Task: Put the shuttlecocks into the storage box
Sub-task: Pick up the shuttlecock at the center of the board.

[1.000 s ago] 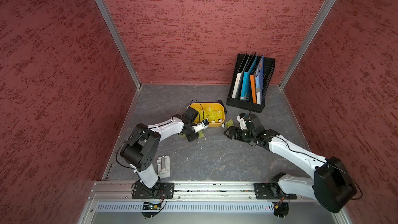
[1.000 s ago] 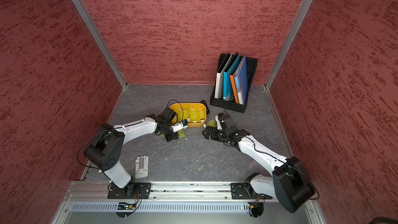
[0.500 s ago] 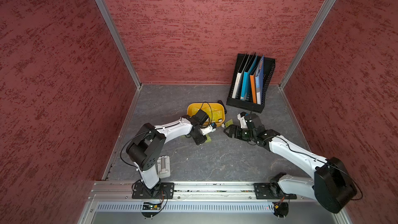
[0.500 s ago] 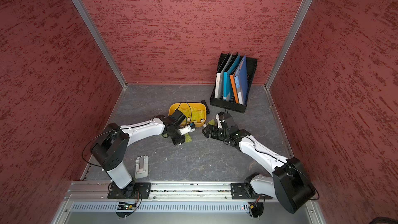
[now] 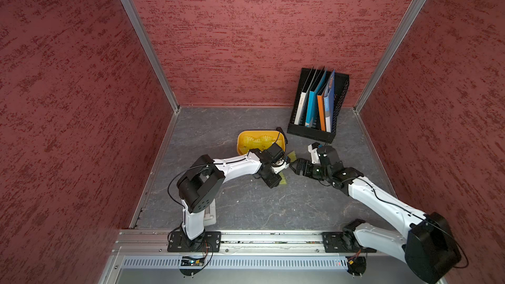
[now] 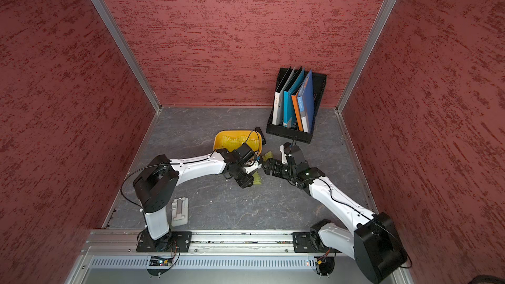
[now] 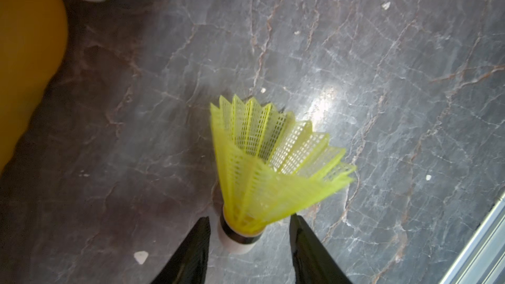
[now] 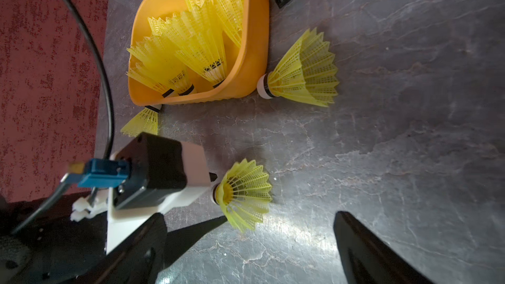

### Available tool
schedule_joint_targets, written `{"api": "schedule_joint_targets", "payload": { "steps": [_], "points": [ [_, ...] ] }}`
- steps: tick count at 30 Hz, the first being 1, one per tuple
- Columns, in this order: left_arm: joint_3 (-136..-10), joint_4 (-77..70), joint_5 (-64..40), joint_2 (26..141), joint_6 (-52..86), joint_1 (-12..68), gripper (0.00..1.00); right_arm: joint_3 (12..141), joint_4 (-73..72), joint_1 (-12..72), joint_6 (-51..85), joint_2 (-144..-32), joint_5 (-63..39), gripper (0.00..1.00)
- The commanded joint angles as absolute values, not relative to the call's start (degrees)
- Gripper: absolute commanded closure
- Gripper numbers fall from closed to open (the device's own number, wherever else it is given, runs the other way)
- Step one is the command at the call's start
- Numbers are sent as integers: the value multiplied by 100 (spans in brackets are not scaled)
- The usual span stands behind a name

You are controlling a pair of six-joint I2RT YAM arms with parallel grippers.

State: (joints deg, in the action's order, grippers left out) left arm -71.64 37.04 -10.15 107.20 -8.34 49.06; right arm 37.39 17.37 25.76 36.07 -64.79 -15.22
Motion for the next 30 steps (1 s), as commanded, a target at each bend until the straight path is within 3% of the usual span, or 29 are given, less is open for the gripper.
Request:
{"api": "schedule_joint_targets", "payload": {
  "steps": [1,11,30],
  "points": [
    [-6950,3527,-993,10725,-598,4907,50,3670,1906,2508,3538,-6329,-1397,2],
    [-6669,3334,-991,10679,-817,5115,54,3626,2019,2478,3553,-6232,-1413,1],
    [-6599,3031,-1082,10742,-1046,5086,74,3573,2127,2461,3618,-6089,-1397,2]
  ]
}}
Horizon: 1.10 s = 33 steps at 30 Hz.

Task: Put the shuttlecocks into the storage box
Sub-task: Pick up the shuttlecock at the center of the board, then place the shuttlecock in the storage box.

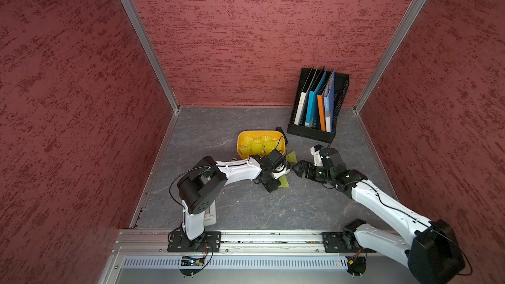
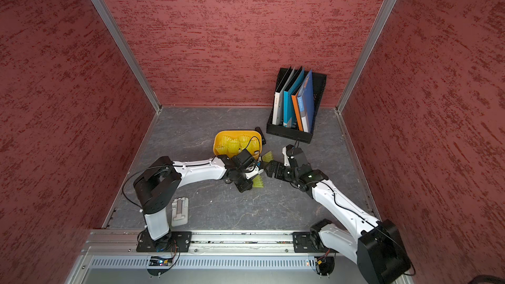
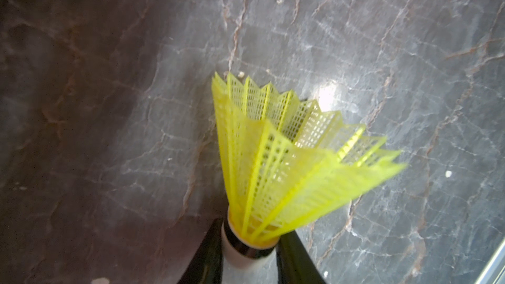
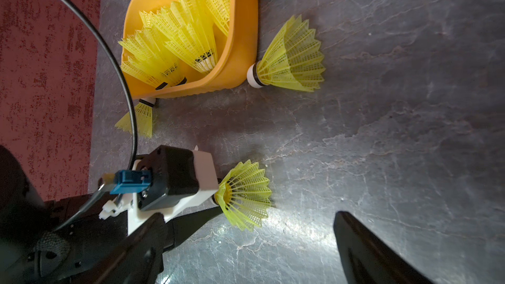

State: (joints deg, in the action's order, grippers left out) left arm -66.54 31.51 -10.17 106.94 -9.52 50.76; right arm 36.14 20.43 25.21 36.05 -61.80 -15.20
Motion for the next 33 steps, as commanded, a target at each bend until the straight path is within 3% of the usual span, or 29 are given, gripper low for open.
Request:
{"api": "schedule_joint_targets", "payload": {
  "steps": [1,6,18,33],
  "points": [
    [-6600,3032,-1101,10742,-1038,5089,75,3568,2120,2461,3621,-6091,-1400,1],
    [-6603,2993,-1160,10706,-924,5094,82,3559,2110,2461,3621,-6083,-1397,1],
    [-6243,2647,-1301,9384,651,4798,83,3925,2300,2459,3115,-5730,-1369,3],
    [-6034,2338,-1852,8261,2176,2876,87,4847,2007,2737,2436,-6539,-1367,4]
  ]
}}
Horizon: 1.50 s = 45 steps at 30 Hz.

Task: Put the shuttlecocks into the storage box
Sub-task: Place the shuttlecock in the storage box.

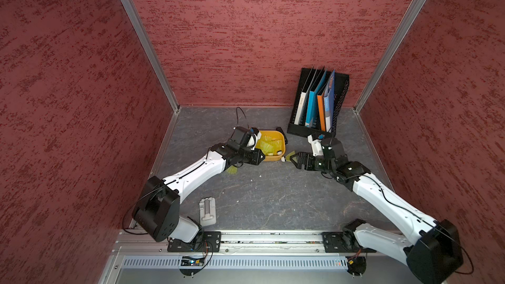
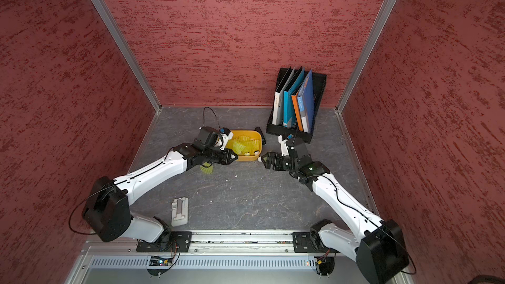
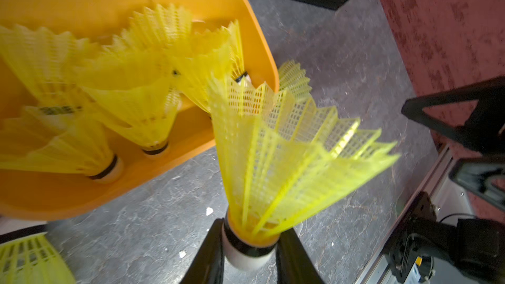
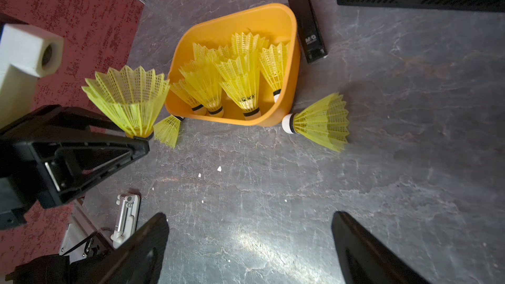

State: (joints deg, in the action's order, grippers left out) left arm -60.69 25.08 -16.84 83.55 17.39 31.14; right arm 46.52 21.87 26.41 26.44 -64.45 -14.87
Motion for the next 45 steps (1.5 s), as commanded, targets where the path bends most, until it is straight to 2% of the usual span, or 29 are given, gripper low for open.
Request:
{"api": "schedule_joint_targets", "payload": {
  "steps": [1,7,17,28,45],
  "points": [
    [-6053,2322,-1905,8255,2274,2722,88,4894,1983,2773,2435,-6586,-1345,4],
    [-6305,2423,-1943,8471,2522,2115,89,5083,1872,2981,2487,-6950,-1219,5],
    [-6897,2679,-2043,9129,2838,1718,89,5739,1909,3291,2476,-7742,-985,6],
    [-7128,2665,-2169,9538,3372,1652,90,6569,2019,3480,2428,-8618,-831,6],
    [-7207,2672,-2241,9778,3691,1546,91,8028,2590,3486,2619,-9944,-1200,6]
  ]
}}
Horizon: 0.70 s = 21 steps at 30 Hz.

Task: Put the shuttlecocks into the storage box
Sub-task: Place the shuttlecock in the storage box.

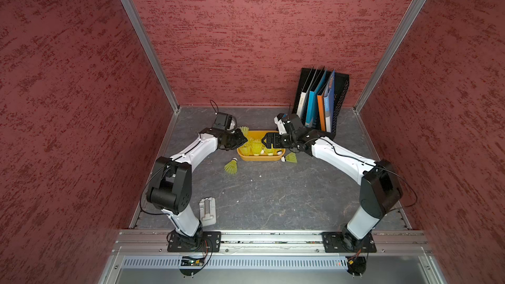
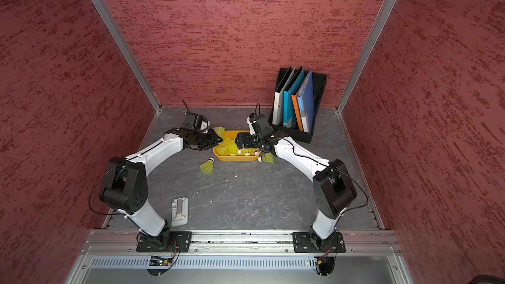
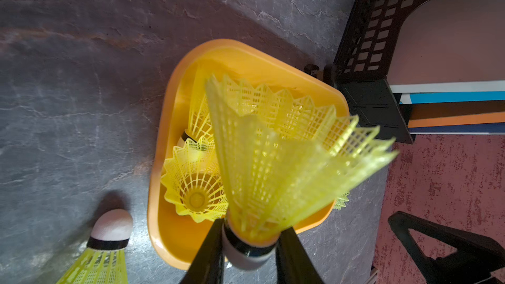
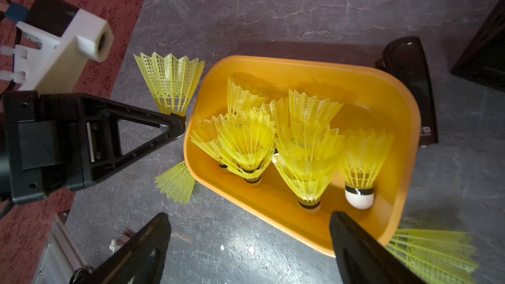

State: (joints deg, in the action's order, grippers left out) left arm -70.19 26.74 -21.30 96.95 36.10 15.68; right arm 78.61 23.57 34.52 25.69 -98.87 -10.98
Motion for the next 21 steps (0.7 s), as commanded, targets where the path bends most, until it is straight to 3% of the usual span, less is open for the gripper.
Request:
{"api": "schedule_joint_targets", "payload": {
  "steps": [1,21],
  "points": [
    [-7208,2680,-2241,9782,3717,1544,91,8048,2600,3485,2611,-9950,-1202,7],
    [-7336,2775,-2191,9922,4022,1635,93,8253,2792,3489,2681,-10160,-1283,6]
  ]
}}
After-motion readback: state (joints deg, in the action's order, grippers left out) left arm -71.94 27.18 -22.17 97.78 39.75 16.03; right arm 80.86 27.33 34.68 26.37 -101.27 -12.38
